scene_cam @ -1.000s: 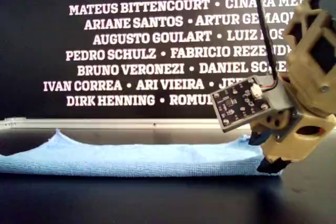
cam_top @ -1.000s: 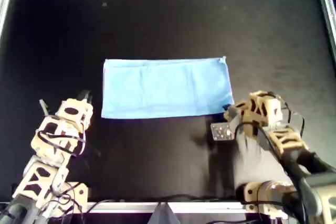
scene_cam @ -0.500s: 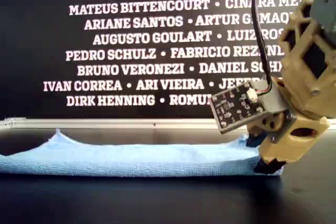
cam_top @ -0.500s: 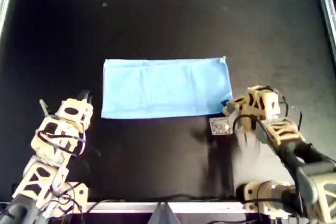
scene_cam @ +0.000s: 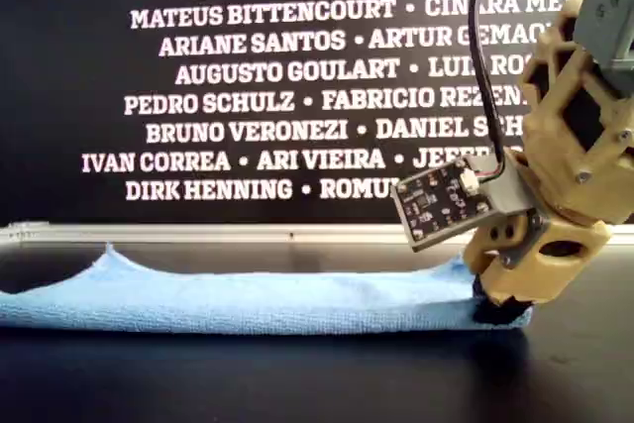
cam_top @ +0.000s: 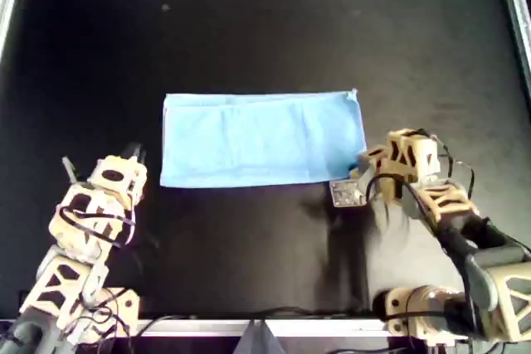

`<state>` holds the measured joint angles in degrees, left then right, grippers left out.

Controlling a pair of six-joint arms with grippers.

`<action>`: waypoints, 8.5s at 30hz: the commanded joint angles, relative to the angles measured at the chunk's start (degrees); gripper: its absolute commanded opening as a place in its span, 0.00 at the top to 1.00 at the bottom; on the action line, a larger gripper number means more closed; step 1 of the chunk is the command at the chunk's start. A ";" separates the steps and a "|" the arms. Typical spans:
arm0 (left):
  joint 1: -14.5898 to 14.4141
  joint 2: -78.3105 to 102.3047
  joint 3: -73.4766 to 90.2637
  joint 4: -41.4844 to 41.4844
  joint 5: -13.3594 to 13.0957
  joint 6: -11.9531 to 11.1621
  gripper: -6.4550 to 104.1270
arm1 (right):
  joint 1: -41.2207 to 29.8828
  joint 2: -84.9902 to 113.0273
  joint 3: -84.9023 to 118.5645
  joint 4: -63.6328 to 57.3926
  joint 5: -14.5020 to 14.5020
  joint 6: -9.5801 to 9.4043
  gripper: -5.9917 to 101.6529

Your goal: Fold a cloth

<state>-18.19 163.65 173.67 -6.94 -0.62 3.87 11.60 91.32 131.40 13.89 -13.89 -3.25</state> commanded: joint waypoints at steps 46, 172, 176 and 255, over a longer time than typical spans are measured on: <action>1.67 5.89 -0.44 -0.44 -0.09 0.44 0.43 | 42.28 -49.22 -87.45 -0.70 0.18 0.35 0.92; 15.21 12.74 -0.35 40.34 0.97 -0.53 0.63 | -27.95 71.46 42.45 21.53 0.18 -0.09 0.93; 15.21 12.74 -0.26 40.34 0.97 -0.62 0.63 | -27.60 72.33 42.45 21.45 0.26 -0.62 0.93; 15.73 12.74 -0.26 40.34 0.00 -0.44 0.63 | -27.33 71.10 42.45 21.45 0.18 0.09 0.93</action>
<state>-3.52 175.61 173.94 33.40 -0.35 3.69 -16.08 162.33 173.06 34.63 -13.71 -3.52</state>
